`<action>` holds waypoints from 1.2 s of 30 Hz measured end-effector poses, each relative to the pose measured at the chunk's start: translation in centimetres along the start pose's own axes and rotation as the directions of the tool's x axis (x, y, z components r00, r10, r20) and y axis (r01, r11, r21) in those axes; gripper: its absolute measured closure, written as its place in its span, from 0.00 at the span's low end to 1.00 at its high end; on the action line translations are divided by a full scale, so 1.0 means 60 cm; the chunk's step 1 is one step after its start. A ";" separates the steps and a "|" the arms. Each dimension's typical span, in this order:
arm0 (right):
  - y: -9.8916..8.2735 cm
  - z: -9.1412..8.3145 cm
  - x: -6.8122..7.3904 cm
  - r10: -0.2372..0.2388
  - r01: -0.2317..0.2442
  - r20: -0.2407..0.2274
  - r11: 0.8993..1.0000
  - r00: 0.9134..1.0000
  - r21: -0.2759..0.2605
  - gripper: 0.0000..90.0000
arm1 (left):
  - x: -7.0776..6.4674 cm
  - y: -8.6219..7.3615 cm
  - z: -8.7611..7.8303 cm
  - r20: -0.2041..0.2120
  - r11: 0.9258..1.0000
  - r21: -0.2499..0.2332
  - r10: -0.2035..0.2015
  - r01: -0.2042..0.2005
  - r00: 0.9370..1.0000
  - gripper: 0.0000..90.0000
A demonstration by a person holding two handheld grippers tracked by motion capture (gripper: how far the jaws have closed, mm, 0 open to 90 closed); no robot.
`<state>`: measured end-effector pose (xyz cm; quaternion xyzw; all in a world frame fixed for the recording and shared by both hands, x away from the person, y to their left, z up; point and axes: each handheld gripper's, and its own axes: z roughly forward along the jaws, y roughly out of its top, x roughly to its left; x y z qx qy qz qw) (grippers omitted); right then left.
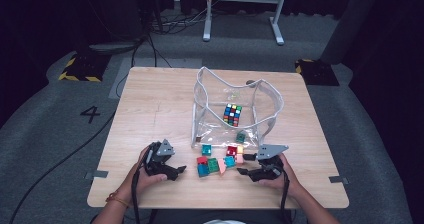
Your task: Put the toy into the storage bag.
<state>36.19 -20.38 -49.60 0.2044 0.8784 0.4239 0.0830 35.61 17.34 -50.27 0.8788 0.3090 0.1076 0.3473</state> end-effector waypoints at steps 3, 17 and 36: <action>0.001 0.010 0.000 0.006 -0.006 0.003 1.000 1.000 0.015 0.49 | 0.000 0.000 0.000 0.000 1.000 0.000 0.000 0.000 1.000 0.14; 0.000 0.011 0.005 -0.020 0.020 -0.010 1.000 1.000 0.008 0.71 | 0.000 0.000 0.000 0.000 1.000 0.000 0.000 0.000 1.000 0.14; -0.022 -0.040 -0.012 -0.021 0.023 0.037 0.999 0.999 -0.042 0.71 | 0.000 0.000 0.000 -0.001 1.000 0.001 0.000 0.000 1.000 0.14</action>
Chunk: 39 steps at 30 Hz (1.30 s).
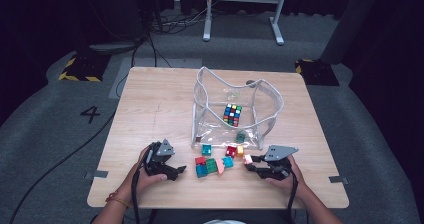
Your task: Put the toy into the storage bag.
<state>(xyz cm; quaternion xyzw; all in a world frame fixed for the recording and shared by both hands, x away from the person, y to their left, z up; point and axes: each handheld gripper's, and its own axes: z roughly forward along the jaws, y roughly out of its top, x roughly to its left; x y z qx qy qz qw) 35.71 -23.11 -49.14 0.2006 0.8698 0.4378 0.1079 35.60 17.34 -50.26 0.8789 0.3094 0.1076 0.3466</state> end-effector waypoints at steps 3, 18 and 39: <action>-0.005 -0.016 -0.007 0.006 -0.006 0.008 1.000 1.000 -0.008 0.71 | 0.000 0.000 0.000 -0.001 1.000 0.001 0.001 -0.001 1.000 0.14; -0.032 -0.093 -0.054 0.069 -0.065 0.085 0.997 0.994 -0.045 0.71 | 0.000 0.000 0.000 0.004 1.000 0.002 0.001 -0.001 1.000 0.14; 0.008 -0.183 -0.158 0.137 -0.093 0.262 0.980 0.955 -0.175 0.71 | 0.000 0.000 0.000 -0.001 1.000 0.001 0.001 -0.001 1.000 0.14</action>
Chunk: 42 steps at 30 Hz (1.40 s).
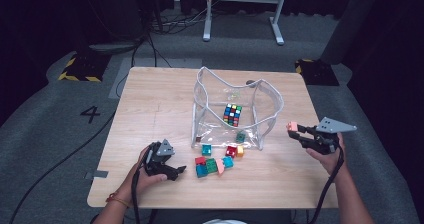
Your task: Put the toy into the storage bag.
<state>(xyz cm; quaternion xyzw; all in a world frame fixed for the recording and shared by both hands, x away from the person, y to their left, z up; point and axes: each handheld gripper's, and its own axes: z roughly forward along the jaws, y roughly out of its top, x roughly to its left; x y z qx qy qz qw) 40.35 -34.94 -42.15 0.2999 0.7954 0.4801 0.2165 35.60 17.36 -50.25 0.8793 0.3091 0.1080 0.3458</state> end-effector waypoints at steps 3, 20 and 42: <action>0.023 0.003 -0.016 -0.005 0.006 0.016 1.000 1.000 -0.012 0.71 | 0.000 0.000 0.000 0.004 1.000 0.000 -0.002 0.002 1.000 0.14; 0.159 0.018 -0.073 -0.006 0.012 0.084 0.997 0.996 -0.077 0.71 | 0.000 0.000 0.000 0.002 1.000 0.000 0.000 0.000 1.000 0.14; 0.252 0.092 -0.037 -0.082 0.080 -0.021 0.994 0.996 -0.075 0.71 | 0.000 0.000 0.000 0.001 1.000 -0.003 -0.001 0.001 1.000 0.13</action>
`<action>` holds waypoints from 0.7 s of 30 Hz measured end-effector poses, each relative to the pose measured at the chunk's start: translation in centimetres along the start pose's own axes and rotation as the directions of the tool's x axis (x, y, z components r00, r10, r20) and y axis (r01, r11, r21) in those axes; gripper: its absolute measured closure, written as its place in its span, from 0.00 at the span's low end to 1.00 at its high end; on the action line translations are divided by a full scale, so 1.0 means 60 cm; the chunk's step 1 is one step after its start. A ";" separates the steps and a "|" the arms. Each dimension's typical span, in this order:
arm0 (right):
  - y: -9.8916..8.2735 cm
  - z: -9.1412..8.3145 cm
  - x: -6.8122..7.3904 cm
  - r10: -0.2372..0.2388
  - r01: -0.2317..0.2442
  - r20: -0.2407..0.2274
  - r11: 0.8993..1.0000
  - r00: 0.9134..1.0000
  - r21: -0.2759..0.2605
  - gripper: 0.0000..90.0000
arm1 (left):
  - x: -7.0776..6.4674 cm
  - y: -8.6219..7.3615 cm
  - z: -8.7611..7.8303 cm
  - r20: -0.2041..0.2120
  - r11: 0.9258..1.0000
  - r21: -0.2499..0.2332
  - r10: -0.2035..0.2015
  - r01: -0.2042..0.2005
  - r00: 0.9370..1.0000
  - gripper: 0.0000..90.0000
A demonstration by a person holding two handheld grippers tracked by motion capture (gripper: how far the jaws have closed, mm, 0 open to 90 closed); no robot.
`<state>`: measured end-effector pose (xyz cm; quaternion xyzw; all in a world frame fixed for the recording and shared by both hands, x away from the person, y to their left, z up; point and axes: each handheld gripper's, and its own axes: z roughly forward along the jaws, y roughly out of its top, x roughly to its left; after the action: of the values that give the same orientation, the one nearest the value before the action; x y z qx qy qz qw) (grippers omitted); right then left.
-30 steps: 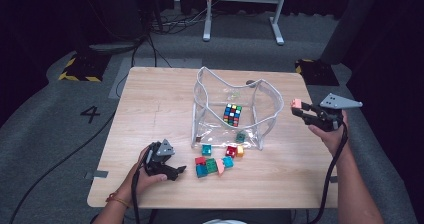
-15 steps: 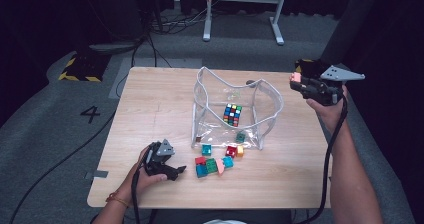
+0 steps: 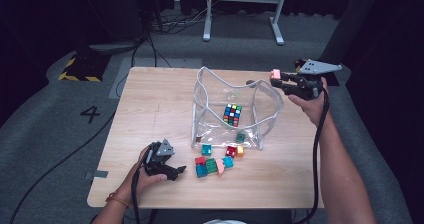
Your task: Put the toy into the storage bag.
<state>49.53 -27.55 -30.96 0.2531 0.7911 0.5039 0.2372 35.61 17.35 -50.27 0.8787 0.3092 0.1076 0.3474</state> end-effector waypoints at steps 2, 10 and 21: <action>0.001 0.006 0.013 -0.012 0.012 -0.028 1.000 1.000 0.000 0.71 | 0.000 0.000 0.000 -0.001 1.000 0.000 0.001 -0.001 1.000 0.13; 0.005 0.023 0.050 -0.076 0.078 -0.133 0.997 0.988 0.012 0.71 | 0.000 0.000 0.000 0.000 1.000 0.000 0.000 0.000 1.000 0.13; 0.022 0.069 0.078 -0.184 0.222 -0.229 0.963 0.956 0.154 0.71 | 0.000 0.000 0.000 0.001 1.000 0.000 0.000 0.000 1.000 0.13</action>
<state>48.80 -21.29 -31.87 0.1350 0.8757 0.4280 0.1782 35.62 17.35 -50.27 0.8788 0.3090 0.1073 0.3476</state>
